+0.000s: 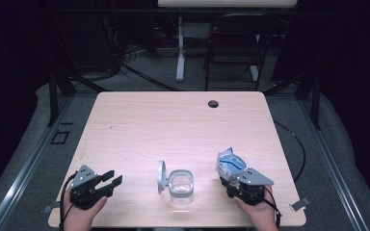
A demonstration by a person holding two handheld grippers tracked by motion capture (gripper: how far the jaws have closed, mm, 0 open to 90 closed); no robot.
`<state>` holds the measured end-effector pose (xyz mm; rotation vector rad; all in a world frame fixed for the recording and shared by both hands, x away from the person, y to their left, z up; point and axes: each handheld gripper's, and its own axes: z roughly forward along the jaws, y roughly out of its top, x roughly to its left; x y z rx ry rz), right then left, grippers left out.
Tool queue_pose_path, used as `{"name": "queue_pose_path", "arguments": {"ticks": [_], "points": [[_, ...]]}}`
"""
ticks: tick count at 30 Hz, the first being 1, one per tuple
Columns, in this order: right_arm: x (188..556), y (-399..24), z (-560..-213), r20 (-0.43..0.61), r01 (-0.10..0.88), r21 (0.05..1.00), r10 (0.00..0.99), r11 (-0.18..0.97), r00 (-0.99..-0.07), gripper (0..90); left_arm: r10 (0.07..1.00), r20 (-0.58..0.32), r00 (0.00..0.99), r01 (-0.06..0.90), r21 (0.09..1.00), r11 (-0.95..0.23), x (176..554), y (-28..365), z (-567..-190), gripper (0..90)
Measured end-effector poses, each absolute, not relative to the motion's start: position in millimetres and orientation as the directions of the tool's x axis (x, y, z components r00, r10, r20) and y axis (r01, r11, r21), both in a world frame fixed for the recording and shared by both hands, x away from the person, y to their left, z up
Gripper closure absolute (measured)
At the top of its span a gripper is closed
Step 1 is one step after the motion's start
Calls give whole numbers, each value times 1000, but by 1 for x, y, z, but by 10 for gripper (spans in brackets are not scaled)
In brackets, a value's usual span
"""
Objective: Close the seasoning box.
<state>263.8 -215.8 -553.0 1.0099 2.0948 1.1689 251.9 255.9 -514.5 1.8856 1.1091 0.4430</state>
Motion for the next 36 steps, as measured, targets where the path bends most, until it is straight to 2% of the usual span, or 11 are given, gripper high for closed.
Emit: {"name": "queue_pose_path", "arguments": {"ticks": [12,19,28,36], "points": [[264,-200,-543,-69,330,880,780,341,-622,449,843,-135,521,526,828,-193,252,260,-515,586],[271,-185,-535,-111,294,876,752,383,-650,449,849,-146,508,533,828,-176,253,263,-517,569],[281,-169,-534,-119,293,867,739,403,-664,450,860,-146,489,543,823,-168,255,265,-521,488],[288,-160,-529,-126,284,869,735,406,-667,449,868,-136,478,541,824,-169,255,267,-520,486]]}}
